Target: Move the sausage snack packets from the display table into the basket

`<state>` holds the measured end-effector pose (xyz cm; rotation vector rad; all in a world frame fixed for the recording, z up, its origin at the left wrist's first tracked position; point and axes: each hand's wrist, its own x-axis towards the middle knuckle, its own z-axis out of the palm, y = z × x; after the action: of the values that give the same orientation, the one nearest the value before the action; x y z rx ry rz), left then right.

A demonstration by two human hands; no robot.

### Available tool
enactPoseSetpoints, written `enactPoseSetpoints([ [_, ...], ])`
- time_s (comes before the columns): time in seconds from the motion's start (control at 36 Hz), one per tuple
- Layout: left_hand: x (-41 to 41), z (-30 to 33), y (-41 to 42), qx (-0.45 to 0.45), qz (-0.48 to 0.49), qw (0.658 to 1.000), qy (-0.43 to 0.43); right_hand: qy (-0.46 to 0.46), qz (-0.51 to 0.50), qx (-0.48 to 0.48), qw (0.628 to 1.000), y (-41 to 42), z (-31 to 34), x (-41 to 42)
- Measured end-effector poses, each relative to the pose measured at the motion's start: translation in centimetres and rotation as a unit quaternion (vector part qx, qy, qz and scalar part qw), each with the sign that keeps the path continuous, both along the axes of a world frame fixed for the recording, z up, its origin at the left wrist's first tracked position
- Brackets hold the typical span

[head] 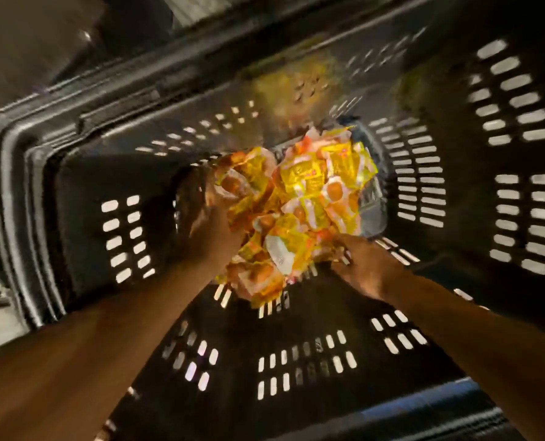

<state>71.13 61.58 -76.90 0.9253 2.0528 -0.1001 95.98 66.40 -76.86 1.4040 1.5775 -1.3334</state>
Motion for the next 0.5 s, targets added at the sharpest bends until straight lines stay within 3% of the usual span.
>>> enactPoseSetpoints([
  [0.11, -0.2, -1.8, 1.1, 0.054, -0.014, 0.997, 0.056, 0.003, 0.006, -0.011, 1.0, -0.1, -1.4, 0.7],
  [0.19, -1.1, -2.8, 2.2, 0.024, -0.046, 0.997, 0.062, 0.016, -0.02, 0.008, 1.0, 0.2, -1.6, 1.1],
  [0.5, -3.0, -2.0, 3.9, -0.044, 0.015, 0.997, -0.069, 0.028, -0.083, 0.012, 0.996, 1.9, -0.4, 0.4],
])
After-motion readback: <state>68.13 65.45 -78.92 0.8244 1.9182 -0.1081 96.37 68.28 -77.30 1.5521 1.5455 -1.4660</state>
